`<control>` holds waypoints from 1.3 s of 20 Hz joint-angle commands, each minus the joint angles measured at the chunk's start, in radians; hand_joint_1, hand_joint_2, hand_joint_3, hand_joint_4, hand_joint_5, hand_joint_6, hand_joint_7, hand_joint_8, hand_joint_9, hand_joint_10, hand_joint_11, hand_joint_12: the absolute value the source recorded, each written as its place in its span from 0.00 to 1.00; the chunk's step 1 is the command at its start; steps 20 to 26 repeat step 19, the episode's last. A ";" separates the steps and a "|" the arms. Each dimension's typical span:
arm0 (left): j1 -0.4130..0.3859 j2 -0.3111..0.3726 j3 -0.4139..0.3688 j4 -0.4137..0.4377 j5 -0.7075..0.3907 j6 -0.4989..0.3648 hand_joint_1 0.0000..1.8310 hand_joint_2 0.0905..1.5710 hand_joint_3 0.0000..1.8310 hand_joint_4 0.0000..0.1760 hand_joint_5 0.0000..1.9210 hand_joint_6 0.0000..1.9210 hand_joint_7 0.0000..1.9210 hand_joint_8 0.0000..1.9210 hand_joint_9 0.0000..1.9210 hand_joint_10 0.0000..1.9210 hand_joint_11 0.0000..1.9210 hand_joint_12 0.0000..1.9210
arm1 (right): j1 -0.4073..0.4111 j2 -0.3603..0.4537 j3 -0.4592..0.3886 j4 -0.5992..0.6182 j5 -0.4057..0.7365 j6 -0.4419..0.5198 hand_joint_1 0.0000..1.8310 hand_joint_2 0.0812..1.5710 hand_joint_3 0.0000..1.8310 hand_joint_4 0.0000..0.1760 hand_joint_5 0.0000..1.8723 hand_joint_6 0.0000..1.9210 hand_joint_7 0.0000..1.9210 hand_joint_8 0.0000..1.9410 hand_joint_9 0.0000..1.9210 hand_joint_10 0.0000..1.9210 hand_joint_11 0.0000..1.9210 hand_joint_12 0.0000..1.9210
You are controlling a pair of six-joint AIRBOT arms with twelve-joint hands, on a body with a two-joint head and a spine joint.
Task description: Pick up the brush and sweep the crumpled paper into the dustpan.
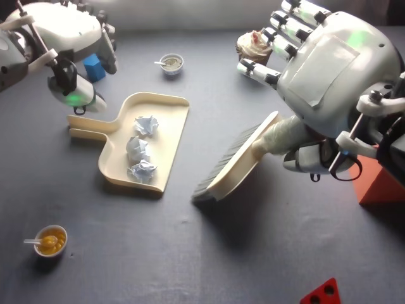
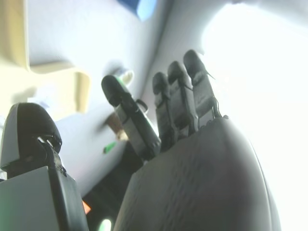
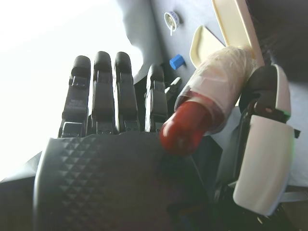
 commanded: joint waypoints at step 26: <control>-0.047 0.032 -0.100 0.001 -0.035 0.003 0.52 0.61 0.00 0.00 0.42 0.00 0.16 0.00 0.11 0.00 0.03 0.14 | 0.076 0.412 -0.169 -0.040 -0.404 0.275 0.21 0.50 0.01 0.00 0.00 0.00 0.03 0.00 0.03 0.00 0.00 0.00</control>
